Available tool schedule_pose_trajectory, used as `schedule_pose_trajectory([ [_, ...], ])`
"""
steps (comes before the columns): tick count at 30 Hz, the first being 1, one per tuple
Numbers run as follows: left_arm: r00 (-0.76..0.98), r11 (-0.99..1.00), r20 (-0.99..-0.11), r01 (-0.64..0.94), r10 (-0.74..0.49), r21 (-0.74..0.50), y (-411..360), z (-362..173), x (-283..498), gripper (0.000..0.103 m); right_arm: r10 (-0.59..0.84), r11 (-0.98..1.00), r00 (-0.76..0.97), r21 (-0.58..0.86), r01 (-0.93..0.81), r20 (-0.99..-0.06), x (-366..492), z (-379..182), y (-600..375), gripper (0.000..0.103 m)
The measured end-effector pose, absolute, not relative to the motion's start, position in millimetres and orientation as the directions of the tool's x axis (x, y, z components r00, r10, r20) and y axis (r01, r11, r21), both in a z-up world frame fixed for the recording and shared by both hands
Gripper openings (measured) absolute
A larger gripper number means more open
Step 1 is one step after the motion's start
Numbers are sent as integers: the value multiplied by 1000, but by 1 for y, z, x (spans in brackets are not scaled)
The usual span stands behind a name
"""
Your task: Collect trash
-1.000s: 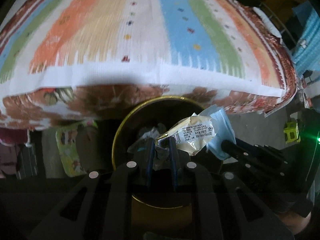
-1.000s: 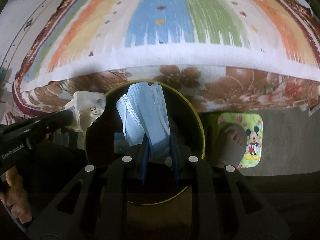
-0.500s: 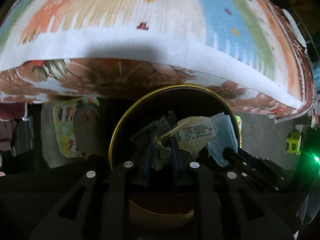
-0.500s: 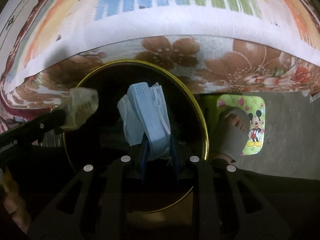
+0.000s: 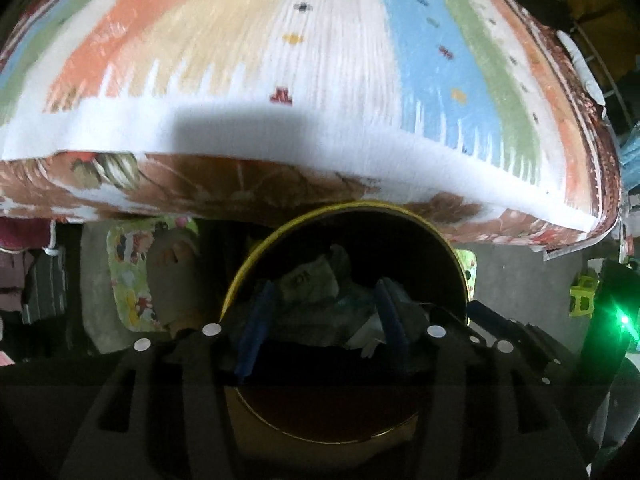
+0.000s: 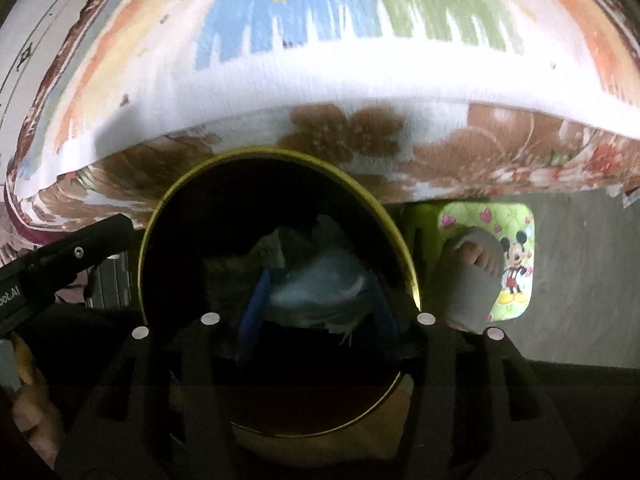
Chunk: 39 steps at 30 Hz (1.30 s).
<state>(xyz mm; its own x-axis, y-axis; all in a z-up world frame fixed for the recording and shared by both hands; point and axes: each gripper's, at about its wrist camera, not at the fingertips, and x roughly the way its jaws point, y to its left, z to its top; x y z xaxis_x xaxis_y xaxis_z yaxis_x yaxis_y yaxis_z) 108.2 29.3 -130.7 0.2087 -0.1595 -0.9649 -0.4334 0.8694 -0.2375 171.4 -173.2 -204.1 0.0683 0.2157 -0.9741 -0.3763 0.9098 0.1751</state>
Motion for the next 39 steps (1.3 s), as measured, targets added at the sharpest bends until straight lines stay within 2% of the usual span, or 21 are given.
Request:
schedule_pose_trajectory([
  [5,254,893,-959,-391,-127,-221,32,-109,97,65,263,901,114,202,-384,-958,167,-179,-182,63],
  [9,303,922,-945,-314,-127,-224,29,-82,83,75,330,864,137,241,-442,-934,152,-145,-188,72],
  [12,341,945,-936,-270,-86,-185,28,-65,72,87,344,844,175,222,-489,-922,141,-122,-197,82],
  [14,363,952,-927,-241,-91,-188,28,-57,64,98,368,829,174,238,-506,-913,135,-110,-205,94],
  [20,353,944,-926,-242,-130,-225,30,-60,52,97,406,805,177,259,-533,-896,123,-95,-219,94],
  [25,389,960,-918,-222,-72,-169,23,-57,47,97,418,799,167,273,-536,-893,121,-100,-219,94],
  [29,398,952,-912,-233,-94,-200,27,-57,46,97,417,794,155,275,-542,-896,122,-103,-214,94],
  [39,403,955,-913,-239,-66,-174,24,-58,47,97,424,781,144,280,-559,-894,119,-107,-208,94],
])
